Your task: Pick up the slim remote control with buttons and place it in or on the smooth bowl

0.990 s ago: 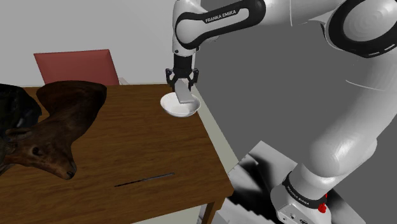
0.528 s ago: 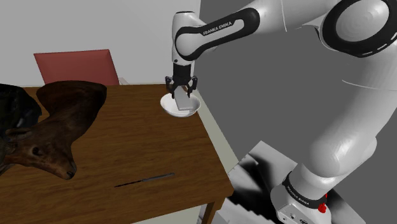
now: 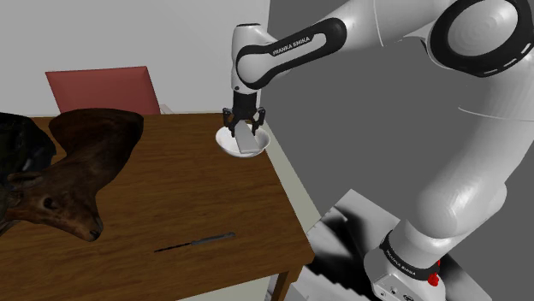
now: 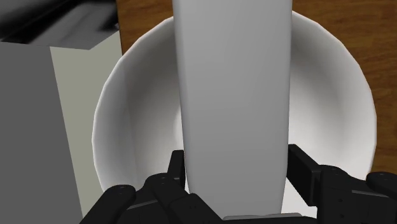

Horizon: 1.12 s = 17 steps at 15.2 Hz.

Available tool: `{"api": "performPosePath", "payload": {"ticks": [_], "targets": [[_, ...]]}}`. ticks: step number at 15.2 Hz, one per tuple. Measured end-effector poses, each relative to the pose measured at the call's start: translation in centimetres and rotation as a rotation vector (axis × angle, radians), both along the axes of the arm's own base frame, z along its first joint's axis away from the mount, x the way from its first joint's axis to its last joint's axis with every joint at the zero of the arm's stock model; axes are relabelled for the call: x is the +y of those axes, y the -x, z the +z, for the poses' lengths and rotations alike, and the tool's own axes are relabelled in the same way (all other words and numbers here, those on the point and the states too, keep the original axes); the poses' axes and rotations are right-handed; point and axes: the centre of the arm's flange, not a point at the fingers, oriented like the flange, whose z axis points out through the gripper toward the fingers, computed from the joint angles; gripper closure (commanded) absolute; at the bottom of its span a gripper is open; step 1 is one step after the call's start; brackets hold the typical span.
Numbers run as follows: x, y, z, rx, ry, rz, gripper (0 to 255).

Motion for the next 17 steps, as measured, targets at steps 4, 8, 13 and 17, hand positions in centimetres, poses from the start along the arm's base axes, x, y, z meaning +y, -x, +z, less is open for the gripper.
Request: {"api": "performPosePath", "payload": {"ticks": [4, 8, 13, 17], "targets": [[0.0, 0.0, -0.1, 0.001, -0.001, 0.000, 0], [0.0, 0.0, -0.1, 0.001, -0.001, 0.000, 0], [-0.1, 0.0, 4.3, 0.000, -0.001, 0.000, 0], [0.0, 0.0, 4.8, 0.001, -0.001, 0.000, 0]]}}
